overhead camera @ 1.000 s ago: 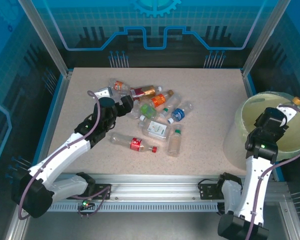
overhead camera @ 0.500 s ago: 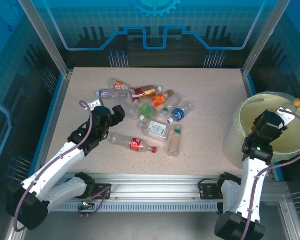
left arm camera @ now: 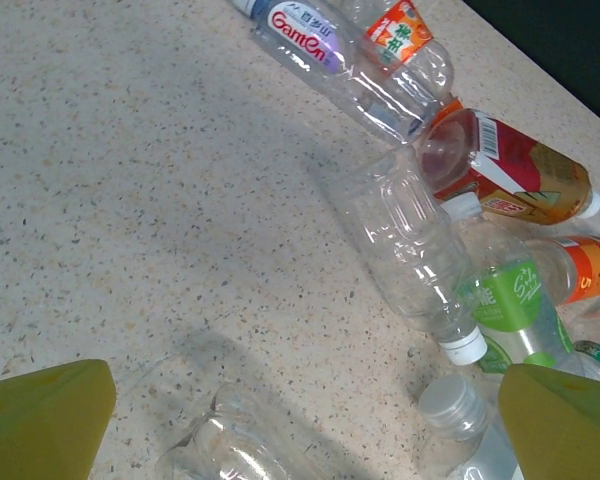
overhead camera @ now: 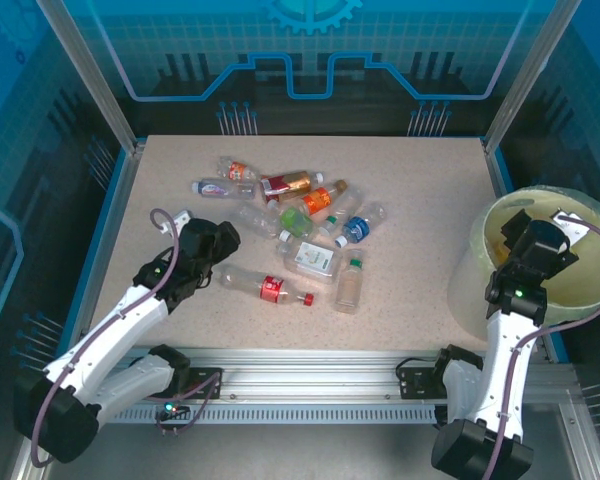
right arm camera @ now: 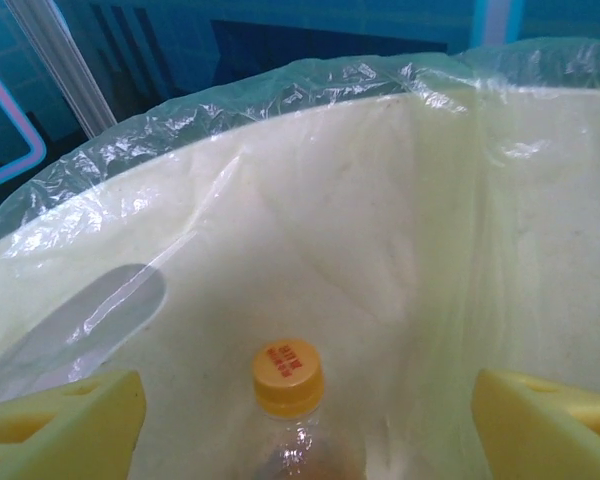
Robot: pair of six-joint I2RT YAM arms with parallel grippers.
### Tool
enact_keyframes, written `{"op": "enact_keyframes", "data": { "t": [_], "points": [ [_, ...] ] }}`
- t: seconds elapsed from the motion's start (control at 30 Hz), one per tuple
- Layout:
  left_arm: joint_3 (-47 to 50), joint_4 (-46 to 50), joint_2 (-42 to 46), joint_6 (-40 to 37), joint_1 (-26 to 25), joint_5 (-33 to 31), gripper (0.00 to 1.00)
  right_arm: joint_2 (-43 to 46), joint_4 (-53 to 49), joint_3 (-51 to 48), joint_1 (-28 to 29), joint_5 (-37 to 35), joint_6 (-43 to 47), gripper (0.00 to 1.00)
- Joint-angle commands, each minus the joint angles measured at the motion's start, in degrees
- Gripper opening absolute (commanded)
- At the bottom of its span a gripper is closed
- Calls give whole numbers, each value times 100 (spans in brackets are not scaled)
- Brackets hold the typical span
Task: Put the plastic bottles in the bin
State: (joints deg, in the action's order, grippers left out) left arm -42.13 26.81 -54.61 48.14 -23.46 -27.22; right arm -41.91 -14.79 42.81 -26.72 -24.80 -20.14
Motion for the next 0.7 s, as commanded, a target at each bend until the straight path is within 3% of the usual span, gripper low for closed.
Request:
{"op": "enact_keyframes", "data": {
  "t": [0.0, 0.27, 0.37, 0.67],
  "points": [
    [57, 226, -97, 357, 77, 6, 99, 3, -460, 103, -68, 127, -16, 87],
    [21, 734, -397, 1286, 151, 210, 99, 167, -786, 497, -65, 712, -57, 91],
    [-8, 816, -578, 1564, 149, 424, 99, 257, -870, 653, -59, 1037, -72, 100],
    [-8, 984, -985, 2262, 151, 923, 99, 523, -1183, 1072, 299, 1631, -197, 100]
  ]
}}
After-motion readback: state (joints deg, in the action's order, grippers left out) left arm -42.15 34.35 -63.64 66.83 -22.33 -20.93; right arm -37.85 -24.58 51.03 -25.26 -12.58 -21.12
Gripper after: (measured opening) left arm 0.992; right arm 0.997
